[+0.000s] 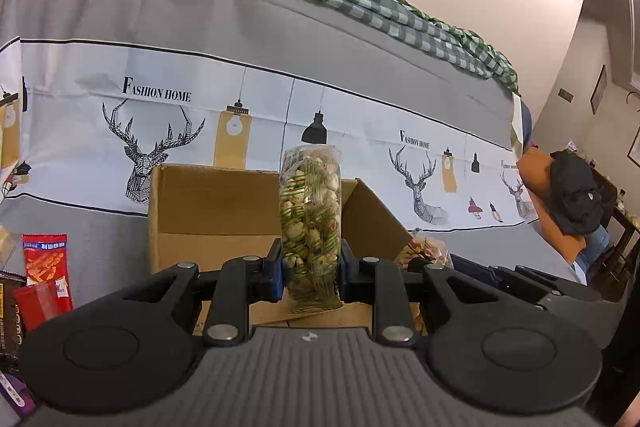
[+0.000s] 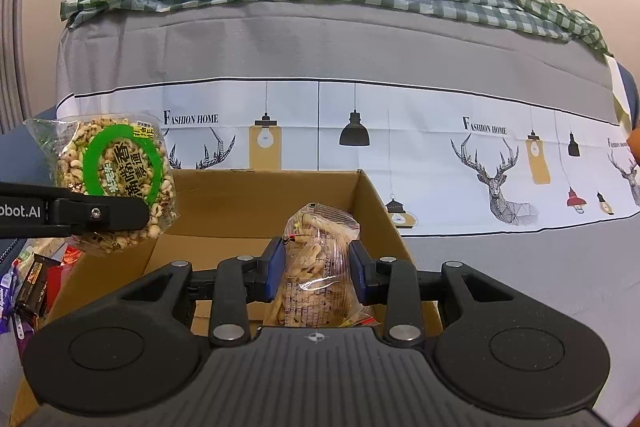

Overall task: Organize snacks
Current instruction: 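Open both tools to drop the bags into the box, then move both open tools back to the snack pile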

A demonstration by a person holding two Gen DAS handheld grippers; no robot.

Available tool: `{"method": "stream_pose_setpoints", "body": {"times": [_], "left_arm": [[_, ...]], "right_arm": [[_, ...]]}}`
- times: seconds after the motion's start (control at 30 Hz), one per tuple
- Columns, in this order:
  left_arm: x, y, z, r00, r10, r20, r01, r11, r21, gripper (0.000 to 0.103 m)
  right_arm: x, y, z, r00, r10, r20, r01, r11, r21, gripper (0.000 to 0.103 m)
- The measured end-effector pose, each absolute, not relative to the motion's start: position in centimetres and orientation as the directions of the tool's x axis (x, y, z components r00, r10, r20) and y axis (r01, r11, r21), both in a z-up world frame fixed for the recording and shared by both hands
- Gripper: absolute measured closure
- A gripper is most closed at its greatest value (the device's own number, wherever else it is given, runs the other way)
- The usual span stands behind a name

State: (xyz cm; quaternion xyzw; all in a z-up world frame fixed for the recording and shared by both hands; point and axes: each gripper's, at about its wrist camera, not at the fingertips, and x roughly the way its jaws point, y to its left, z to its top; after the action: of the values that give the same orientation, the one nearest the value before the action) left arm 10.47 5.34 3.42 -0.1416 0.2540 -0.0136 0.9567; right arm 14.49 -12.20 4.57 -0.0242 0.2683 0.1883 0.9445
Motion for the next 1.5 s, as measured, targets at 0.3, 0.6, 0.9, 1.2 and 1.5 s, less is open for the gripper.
{"method": "stream_pose_setpoints", "body": {"times": [0.3, 0.6, 0.9, 1.2, 1.5], "left_arm": [[10.5, 5.3, 3.3, 0.87, -0.106, -0.481, -0.035, 0.961, -0.275, 0.076], [10.5, 4.7, 3.5, 0.866, -0.189, -0.463, 0.049, 0.954, -0.296, 0.054], [10.1, 4.5, 3.7, 0.887, -0.13, -0.443, 0.02, 0.969, -0.244, 0.036], [8.8, 5.9, 3.5, 0.873, -0.174, -0.455, 0.052, 0.962, -0.268, 0.066], [5.7, 9.5, 6.1, 0.849, -0.191, -0.492, 0.053, 0.958, -0.28, 0.075]], "right_arm": [[14.4, -12.1, 4.6, 0.787, 0.344, -0.512, -0.372, 0.927, 0.051, 0.067], [14.4, -12.2, 4.6, 0.791, 0.339, -0.509, -0.361, 0.931, 0.057, 0.066], [14.8, -12.1, 4.4, 0.791, 0.296, -0.535, -0.317, 0.947, 0.055, 0.032], [14.4, -10.8, 4.6, 0.785, 0.317, -0.533, -0.338, 0.939, 0.061, 0.032], [13.1, -10.3, 5.4, 0.787, 0.363, -0.499, -0.337, 0.93, 0.144, 0.065]]}}
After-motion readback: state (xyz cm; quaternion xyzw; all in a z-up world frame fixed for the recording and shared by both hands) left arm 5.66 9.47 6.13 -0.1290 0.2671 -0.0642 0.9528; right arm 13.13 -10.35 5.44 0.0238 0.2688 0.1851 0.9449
